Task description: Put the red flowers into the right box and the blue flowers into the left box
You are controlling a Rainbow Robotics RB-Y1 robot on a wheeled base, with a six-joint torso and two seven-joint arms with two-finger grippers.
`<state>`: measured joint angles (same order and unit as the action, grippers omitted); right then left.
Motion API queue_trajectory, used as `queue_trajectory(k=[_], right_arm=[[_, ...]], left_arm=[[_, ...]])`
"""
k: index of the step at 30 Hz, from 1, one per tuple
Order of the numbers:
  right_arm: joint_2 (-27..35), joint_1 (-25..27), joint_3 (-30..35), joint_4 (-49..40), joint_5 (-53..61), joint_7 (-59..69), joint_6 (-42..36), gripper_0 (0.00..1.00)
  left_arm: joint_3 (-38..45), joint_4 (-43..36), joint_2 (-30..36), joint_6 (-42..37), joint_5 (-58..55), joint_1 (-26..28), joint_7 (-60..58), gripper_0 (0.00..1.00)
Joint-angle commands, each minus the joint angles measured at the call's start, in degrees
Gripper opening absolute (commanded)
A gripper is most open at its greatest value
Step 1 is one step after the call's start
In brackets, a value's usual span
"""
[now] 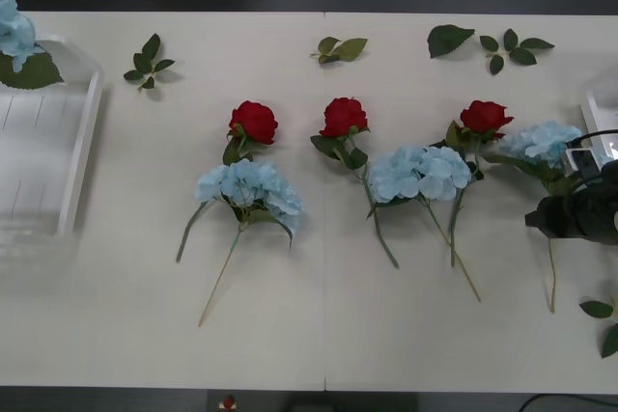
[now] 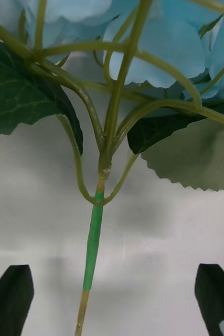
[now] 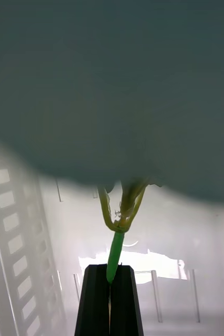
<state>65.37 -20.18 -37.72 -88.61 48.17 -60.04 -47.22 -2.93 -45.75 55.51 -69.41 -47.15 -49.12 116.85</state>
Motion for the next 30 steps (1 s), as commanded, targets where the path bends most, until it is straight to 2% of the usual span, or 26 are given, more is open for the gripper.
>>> queue_trajectory(k=[1,7,12,17,18,20,22,25,30], right_arm=[[-1.21,-0.92,0.72,1.07,-0.18,-3.68,1.43,0.76],[-1.47,-0.92,0.63,1.6,0.17,-4.21,2.57,0.44],[-1.47,-0.92,0.72,1.6,0.08,-4.39,2.57,0.18],[-1.47,-0.92,0.63,1.6,0.26,-4.56,3.1,0.01],[-1.29,-1.0,0.63,1.6,0.52,-4.74,3.19,0.0],[-0.77,-0.92,0.72,1.43,0.7,-5.0,3.89,0.0],[0.73,-0.92,0.72,0.46,1.14,-5.44,4.95,0.0],[3.54,-0.74,1.95,-2.0,5.36,-5.88,6.0,0.0],[7.23,-0.3,6.26,-6.22,15.55,-6.94,6.62,0.0]], left_arm=[[-6.39,2.33,2.23,5.08,0.48,-0.89,-0.22,0.0],[-13.86,6.55,1.09,10.7,0.22,-0.89,-4.09,0.0],[-14.39,10.59,-0.49,11.58,0.92,-0.89,-4.18,0.0],[-14.39,12.35,-1.99,11.58,1.98,-0.89,-4.18,0.01],[-14.39,12.61,-2.34,11.67,2.24,-0.89,-4.18,0.25],[-14.39,12.7,-2.78,11.58,2.68,-0.89,-4.18,0.61],[-14.39,12.7,-2.95,11.67,2.68,-0.8,-4.18,0.85],[-14.39,12.61,-3.04,11.58,2.24,-0.8,-3.83,0.96],[-13.33,8.83,-2.34,11.4,1.36,-0.8,-2.86,0.98]])
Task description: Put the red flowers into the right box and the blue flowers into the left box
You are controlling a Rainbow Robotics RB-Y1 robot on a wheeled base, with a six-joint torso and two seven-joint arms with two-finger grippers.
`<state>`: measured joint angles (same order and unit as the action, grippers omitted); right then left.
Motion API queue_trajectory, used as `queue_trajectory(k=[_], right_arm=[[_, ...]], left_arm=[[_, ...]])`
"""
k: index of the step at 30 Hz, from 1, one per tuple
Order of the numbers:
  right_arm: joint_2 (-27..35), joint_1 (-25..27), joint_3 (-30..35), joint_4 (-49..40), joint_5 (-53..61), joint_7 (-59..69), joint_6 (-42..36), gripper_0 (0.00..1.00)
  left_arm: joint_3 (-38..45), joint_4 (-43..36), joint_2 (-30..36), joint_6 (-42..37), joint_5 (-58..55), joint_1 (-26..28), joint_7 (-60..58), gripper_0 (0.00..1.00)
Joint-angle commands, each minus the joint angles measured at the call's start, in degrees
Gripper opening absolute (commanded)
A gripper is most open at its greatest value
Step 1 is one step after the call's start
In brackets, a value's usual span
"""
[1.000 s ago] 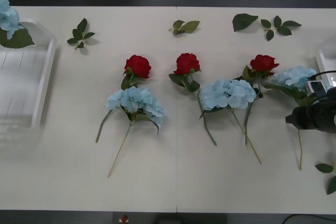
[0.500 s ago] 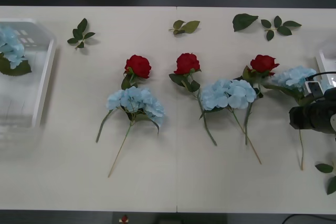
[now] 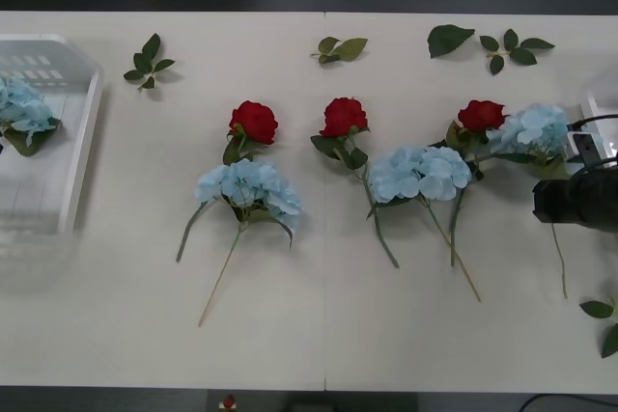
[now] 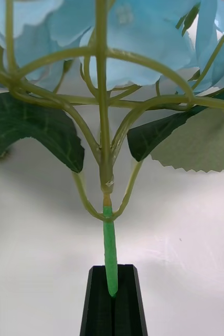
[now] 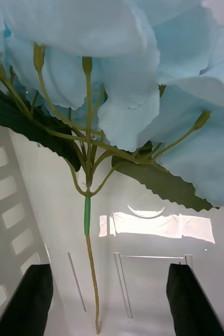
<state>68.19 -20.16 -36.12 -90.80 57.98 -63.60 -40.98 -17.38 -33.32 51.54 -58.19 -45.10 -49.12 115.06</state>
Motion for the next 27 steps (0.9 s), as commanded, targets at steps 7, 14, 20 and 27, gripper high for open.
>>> queue_trajectory(k=[7,14,20,27], right_arm=[[8.19,0.04,12.48,-10.36,18.48,-4.25,0.37,0.0],[7.48,0.3,18.98,-10.89,32.81,-17.7,0.46,0.0],[5.72,0.13,21.97,-10.19,53.02,-38.97,0.55,0.0],[0.36,0.13,23.91,-10.19,69.28,-61.38,0.55,0.0]], left_arm=[[11.93,-12.21,3.57,-12.3,-0.78,-0.8,2.97,0.99],[24.15,-17.66,3.57,-29.26,-2.97,-0.8,8.95,0.98],[29.51,-17.66,3.57,-37.61,-12.99,-0.01,16.16,0.99],[30.04,-19.51,3.57,-38.58,-32.06,4.47,24.68,0.99]])
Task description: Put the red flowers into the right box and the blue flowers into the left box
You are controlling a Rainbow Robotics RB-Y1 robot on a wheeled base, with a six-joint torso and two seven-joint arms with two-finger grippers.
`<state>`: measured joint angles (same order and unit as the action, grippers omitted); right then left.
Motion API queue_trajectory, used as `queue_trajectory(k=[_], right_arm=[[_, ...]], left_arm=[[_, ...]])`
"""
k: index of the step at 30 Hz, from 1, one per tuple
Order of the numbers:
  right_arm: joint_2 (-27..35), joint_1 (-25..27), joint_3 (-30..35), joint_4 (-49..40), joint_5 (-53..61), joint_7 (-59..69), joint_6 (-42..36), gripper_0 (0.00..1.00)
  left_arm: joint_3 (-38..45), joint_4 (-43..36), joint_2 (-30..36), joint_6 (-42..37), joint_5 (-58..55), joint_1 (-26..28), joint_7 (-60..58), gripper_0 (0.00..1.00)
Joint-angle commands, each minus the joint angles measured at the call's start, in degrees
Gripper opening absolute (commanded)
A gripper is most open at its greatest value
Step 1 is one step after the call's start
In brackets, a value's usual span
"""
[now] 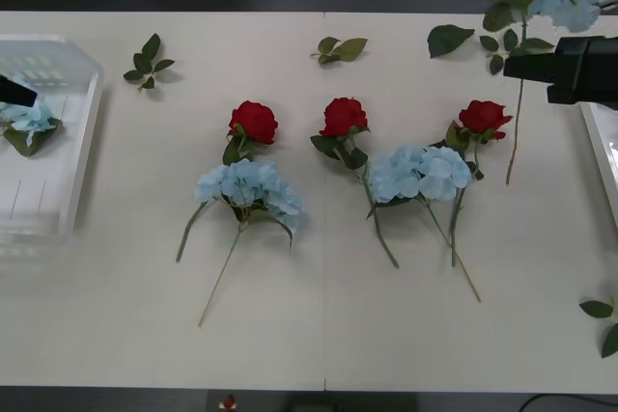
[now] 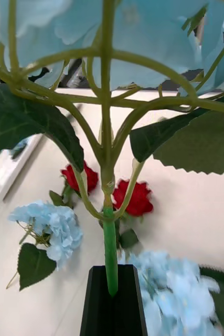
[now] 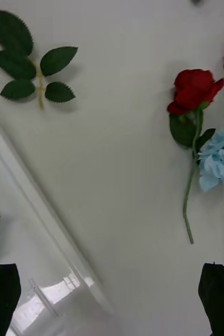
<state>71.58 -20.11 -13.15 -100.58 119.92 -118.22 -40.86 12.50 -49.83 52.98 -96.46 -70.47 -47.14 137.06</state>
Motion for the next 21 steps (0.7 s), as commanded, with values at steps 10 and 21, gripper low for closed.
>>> queue_trajectory(k=[10,21], right_arm=[[-11.64,-0.11,1.02,-1.72,22.11,-18.63,3.16,0.0],[-20.87,-8.2,-9.0,-2.07,28.17,-19.16,12.47,0.0]], left_arm=[[-5.82,-10.64,2.04,-0.13,-31.04,8.2,6.82,0.98],[-19.36,-17.15,-1.65,5.4,-50.55,8.29,5.41,0.98]])
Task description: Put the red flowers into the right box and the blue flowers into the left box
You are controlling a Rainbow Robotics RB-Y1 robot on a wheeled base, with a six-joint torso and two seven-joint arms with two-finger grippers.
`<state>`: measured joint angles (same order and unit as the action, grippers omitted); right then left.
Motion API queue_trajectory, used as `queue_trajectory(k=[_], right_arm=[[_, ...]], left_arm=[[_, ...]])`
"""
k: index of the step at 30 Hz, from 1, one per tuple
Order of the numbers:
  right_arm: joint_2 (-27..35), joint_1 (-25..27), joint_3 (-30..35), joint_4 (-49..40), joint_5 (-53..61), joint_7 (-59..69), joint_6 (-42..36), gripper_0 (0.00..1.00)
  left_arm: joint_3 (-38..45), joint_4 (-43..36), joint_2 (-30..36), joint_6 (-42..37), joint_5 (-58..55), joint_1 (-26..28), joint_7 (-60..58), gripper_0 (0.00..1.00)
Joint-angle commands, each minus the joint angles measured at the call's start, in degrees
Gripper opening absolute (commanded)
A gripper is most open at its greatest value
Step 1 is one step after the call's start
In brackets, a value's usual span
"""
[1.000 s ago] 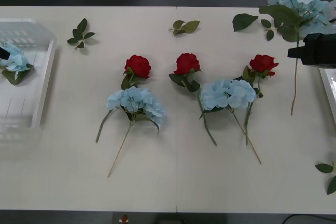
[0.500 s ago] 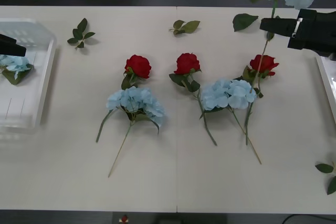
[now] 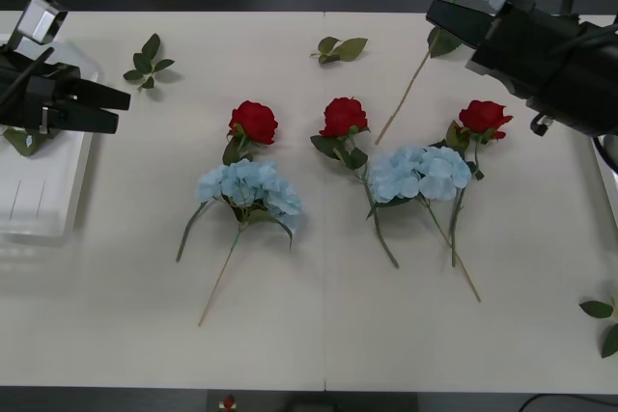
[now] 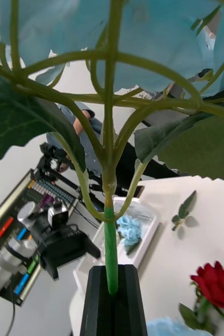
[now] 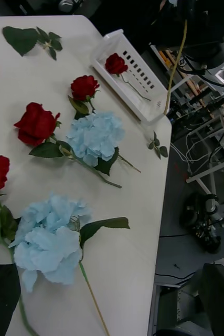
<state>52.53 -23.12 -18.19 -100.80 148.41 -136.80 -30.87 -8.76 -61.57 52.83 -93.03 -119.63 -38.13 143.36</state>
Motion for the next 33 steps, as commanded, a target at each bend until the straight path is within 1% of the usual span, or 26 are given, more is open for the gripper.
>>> queue_trajectory(k=[1,5,6,7,8,12,14,20,26,29,33], right_arm=[[-1.82,-6.32,-5.01,-1.77,-0.32,-0.57,3.1,0.0],[-1.91,-10.37,-8.18,-0.45,-0.41,-0.31,3.54,0.0],[-2.35,-12.04,-8.79,0.69,-0.49,-0.13,2.57,0.0],[-2.61,-12.56,-8.97,1.39,-0.49,-0.04,2.04,0.0],[-3.67,-14.06,-8.97,3.24,-0.76,0.05,0.11,0.0],[-6.48,-16.61,-8.97,7.63,-3.48,0.13,-4.55,0.0],[-7.71,-17.4,-8.97,8.95,-4.1,0.13,-5.34,0.0],[-9.55,-17.75,-8.97,9.13,-4.1,-0.04,-3.67,0.0],[-10.17,-18.37,-8.97,9.04,-4.1,0.31,-2.97,0.0],[-10.17,-18.37,-8.97,9.04,-4.1,0.49,-3.14,0.0],[-10.26,-18.37,-8.97,9.04,-4.1,0.84,-3.23,0.0]], left_arm=[[1.81,-6.54,-2.3,2.42,-1.39,-0.72,-2.12,0.98],[1.9,-10.85,-5.81,4.0,-1.3,-0.72,-7.48,0.99],[1.9,-12.25,-7.13,4.7,-1.04,-0.72,-9.42,0.99],[1.9,-12.96,-7.75,4.97,-0.86,-0.72,-10.03,0.98],[1.9,-14.27,-8.98,5.58,-0.16,-0.72,-11.7,0.98],[1.9,-16.74,-11.7,6.55,1.33,-0.72,-15.48,0.98],[1.9,-17.79,-13.28,6.81,2.12,-0.72,-17.24,0.98],[1.9,-19.11,-17.33,7.78,4.67,-0.72,-18.03,0.99],[1.72,-20.87,-20.66,10.85,8.63,-0.72,-18.38,0.99],[0.23,-21.66,-21.46,12.88,9.07,-0.81,-18.73,0.99],[-3.99,-23.15,-21.72,18.5,8.28,-0.72,-18.82,0.98]])
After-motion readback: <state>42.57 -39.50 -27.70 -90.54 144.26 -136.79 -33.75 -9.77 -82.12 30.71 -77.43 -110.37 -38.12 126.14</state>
